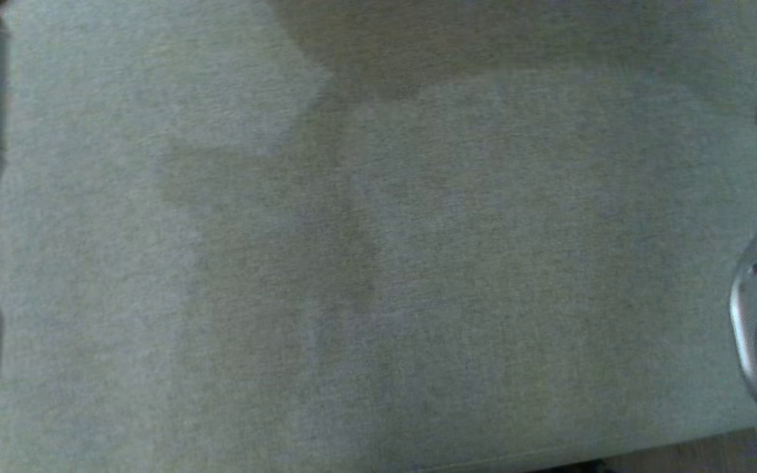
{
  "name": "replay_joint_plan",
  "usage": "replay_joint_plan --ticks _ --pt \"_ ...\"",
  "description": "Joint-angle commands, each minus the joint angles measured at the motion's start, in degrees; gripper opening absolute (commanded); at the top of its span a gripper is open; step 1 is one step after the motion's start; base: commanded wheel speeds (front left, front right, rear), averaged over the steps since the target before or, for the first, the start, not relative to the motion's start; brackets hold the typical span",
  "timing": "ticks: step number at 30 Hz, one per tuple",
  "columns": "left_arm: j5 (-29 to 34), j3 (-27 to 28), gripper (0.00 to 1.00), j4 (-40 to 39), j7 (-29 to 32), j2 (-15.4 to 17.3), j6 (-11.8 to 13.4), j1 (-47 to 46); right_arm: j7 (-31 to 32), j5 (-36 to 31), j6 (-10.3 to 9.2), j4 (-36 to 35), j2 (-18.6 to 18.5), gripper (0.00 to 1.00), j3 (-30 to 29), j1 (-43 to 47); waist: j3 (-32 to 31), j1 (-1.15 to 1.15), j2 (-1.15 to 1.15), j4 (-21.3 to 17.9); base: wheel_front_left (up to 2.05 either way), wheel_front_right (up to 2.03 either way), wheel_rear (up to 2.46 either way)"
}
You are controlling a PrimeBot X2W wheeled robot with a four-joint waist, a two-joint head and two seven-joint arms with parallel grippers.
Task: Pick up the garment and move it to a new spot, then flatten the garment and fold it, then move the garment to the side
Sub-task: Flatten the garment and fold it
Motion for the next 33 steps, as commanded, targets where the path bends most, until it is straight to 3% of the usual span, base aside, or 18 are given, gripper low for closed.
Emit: replay_joint_plan --ticks 1,5,11,15,21,27,30,33 --pt "0.1 0.7 0.00 0.7 -2.4 1.8 -0.3 -1.3 -1.2 0.9 0.44 -1.3 0.9 0.00 1.4 0.4 -0.4 -0.03 0.00 0.7 0.00 0.00 0.00" --pt "0.1 -2.5 0.00 4.0 -10.0 1.8 -0.6 6.5 -3.0 3.4 0.44 -2.3 0.9 0.00 3.8 10.9 -3.6 -0.03 0.00 0.9 0.00 0.00 0.00" --pt "-3.5 -5.6 0.00 0.2 -15.0 3.9 -0.7 28.8 -1.8 6.4 0.44 -8.9 0.9 0.00 7.3 38.4 -9.8 -0.03 0.00 0.5 0.00 0.00 0.00" --pt "-6.1 -6.5 0.00 -6.0 -14.7 5.0 1.5 45.0 -0.4 6.7 0.44 -15.6 0.9 0.00 7.6 54.8 -12.6 -0.03 0.00 0.2 0.00 0.00 0.00" --pt "-8.2 -7.8 0.00 -18.5 -12.8 7.2 7.1 65.1 2.3 5.3 0.44 -24.9 0.7 0.00 8.4 73.9 -15.8 -0.03 0.00 0.3 0.00 0.00 0.00" --pt "-10.4 -8.8 0.00 -32.3 -8.9 9.3 11.6 78.0 4.9 5.9 0.44 -33.0 0.8 0.00 6.1 87.9 -16.0 -0.03 0.00 1.1 0.00 0.00 0.00" --pt "-12.7 -8.4 0.00 -37.3 -6.4 10.7 11.7 80.1 6.7 8.7 0.44 -35.7 0.9 0.00 4.8 90.4 -15.0 -0.03 0.00 1.1 0.00 0.00 0.00" --pt "-14.9 -7.5 0.00 -40.0 -3.4 12.0 10.7 78.2 9.7 11.2 0.44 -36.0 0.9 0.00 3.2 87.5 -13.8 -0.03 0.00 0.9 0.00 0.00 0.00"
